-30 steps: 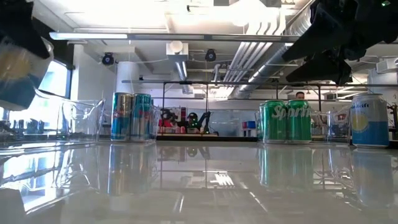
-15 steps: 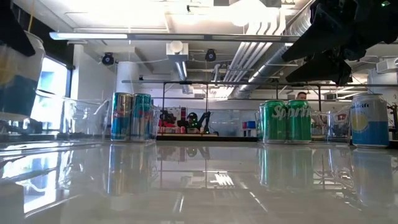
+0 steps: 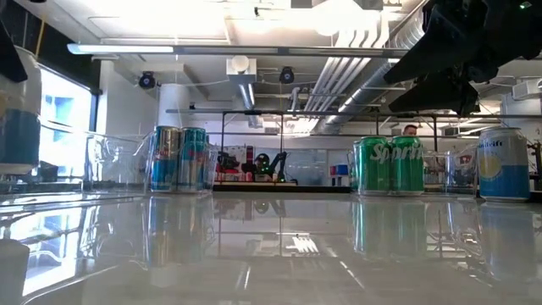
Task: Sort soda cans
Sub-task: Put the bottom center blue-white soda can into the middle bottom transparent bin, then put the top blue-white soda can into the middle left transparent bin
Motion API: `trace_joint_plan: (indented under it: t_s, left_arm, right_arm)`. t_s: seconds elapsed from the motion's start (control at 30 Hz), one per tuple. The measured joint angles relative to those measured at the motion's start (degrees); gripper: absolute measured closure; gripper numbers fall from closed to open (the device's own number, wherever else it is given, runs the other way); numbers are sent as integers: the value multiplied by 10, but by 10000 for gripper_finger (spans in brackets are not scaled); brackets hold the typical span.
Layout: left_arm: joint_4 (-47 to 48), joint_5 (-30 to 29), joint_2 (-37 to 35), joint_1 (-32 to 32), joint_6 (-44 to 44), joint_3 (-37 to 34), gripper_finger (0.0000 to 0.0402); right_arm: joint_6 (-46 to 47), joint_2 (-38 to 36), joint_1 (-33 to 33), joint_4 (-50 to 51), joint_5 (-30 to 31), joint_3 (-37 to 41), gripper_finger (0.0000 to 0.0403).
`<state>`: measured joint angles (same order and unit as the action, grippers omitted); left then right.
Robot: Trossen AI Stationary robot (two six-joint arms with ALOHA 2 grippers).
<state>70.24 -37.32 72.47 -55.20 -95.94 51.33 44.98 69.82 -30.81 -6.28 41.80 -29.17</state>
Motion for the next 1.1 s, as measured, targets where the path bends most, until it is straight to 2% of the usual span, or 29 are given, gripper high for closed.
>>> trace_joint_plan:
  t_s: [0.27, 0.5, 0.7, 1.1]
  left_arm:
    - [0, 28, 0, 0, -1, 0, 80]
    - [-5, 27, -1, 7, -21, -35, 80]
    - [-14, 20, -9, 9, -18, -37, 79]
    - [7, 60, -39, 11, -21, -30, 55]
  right_arm:
    - [0, 0, 0, 0, 0, 0, 132]
    - [0, 0, 0, 0, 0, 0, 132]
    - [-3, 0, 0, 0, 0, 0, 132]
    - [-3, 0, 0, 0, 0, 0, 132]
